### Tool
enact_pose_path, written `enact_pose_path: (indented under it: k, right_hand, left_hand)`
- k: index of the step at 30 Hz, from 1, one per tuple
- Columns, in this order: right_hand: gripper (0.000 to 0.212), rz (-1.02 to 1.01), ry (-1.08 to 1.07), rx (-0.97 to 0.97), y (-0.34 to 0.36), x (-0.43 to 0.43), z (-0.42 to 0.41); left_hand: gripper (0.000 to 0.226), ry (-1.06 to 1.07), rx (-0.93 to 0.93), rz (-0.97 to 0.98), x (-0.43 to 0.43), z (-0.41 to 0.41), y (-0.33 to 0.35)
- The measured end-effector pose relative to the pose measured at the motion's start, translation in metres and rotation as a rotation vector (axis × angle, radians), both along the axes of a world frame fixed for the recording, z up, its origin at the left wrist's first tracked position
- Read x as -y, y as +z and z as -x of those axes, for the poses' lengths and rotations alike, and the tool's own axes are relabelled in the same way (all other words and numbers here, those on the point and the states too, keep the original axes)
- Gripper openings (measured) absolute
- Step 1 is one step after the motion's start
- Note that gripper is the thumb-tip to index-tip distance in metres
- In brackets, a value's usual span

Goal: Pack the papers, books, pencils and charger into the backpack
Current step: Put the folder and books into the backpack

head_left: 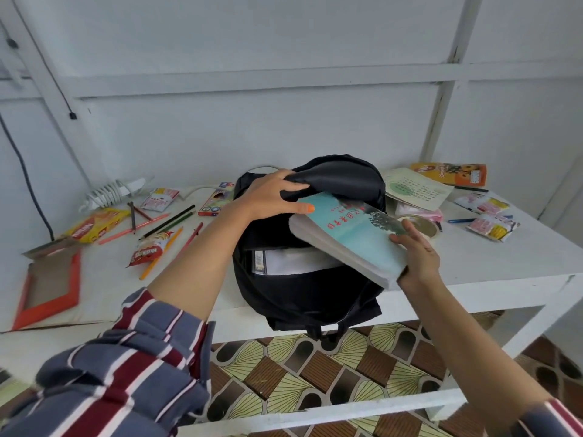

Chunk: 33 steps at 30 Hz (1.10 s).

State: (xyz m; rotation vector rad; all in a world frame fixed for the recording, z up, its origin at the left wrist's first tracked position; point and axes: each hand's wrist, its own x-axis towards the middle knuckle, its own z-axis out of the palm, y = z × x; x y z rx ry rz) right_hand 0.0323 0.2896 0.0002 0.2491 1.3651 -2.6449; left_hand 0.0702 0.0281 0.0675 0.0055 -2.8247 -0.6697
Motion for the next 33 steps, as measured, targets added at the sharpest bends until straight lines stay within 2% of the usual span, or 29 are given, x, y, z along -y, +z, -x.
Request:
enact_pose_path:
  k: [3,5,8,10,12,14,16,18,20,21,22,25,27,33]
  right_hand:
    - [0.044,0.111,-0.105,0.075,0.000,0.022,-0.002]
    - [0.043,0.109,-0.193,0.106,-0.002,0.039,-0.001]
    - [0.042,0.010,-0.296,0.084,-0.006,0.066,0.003]
    - [0.046,-0.117,-0.259,0.026,-0.006,0.081,0.006]
    - [0.054,-0.302,-0.062,-0.002,-0.005,0.088,0.012]
    - [0.066,-0.467,0.240,-0.004,0.001,0.078,0.015]
    - [0.075,-0.714,0.461,-0.101,0.009,0.057,0.012]
    - [0.074,-1.154,0.481,-0.341,0.013,0.033,0.010]
    - [0.066,-1.596,0.328,-0.635,0.011,0.020,0.008]
    - [0.060,-1.715,0.249,-0.764,0.008,0.018,0.008]
    - [0.054,-1.741,0.197,-0.898,0.002,0.019,0.008]
    - [0.032,-1.573,0.101,-1.197,-0.026,0.025,0.022]
    - [0.025,-1.503,0.093,-1.213,-0.034,0.029,0.031]
    - [0.028,-1.449,0.164,-1.153,-0.028,0.053,0.056]
  left_hand:
    - [0.066,-0.013,-0.005,-0.005,0.002,-0.001,0.001]
    - [0.067,-0.021,-0.001,0.020,0.001,-0.003,0.001]
    - [0.067,-0.029,-0.007,0.056,0.000,-0.004,0.000]
    - [0.068,-0.022,-0.004,0.043,-0.001,-0.005,0.001]
    - [0.068,-0.019,-0.002,0.034,-0.001,-0.006,0.005]
    - [0.068,-0.021,0.001,0.029,0.000,-0.007,0.009]
    - [0.068,-0.026,0.008,0.018,0.002,-0.008,0.011]
    - [0.069,-0.030,0.018,0.014,0.002,-0.008,0.010]
    - [0.071,-0.030,0.027,0.013,0.004,-0.008,0.009]
    - [0.071,-0.033,0.028,0.012,0.004,-0.008,0.009]
    - [0.071,-0.037,0.029,0.011,0.005,-0.007,0.009]
    - [0.072,-0.046,0.029,0.006,0.006,-0.007,0.009]
    - [0.071,-0.047,0.027,0.003,0.006,-0.007,0.009]
    - [0.070,-0.043,-0.002,-0.002,0.012,-0.002,0.006]
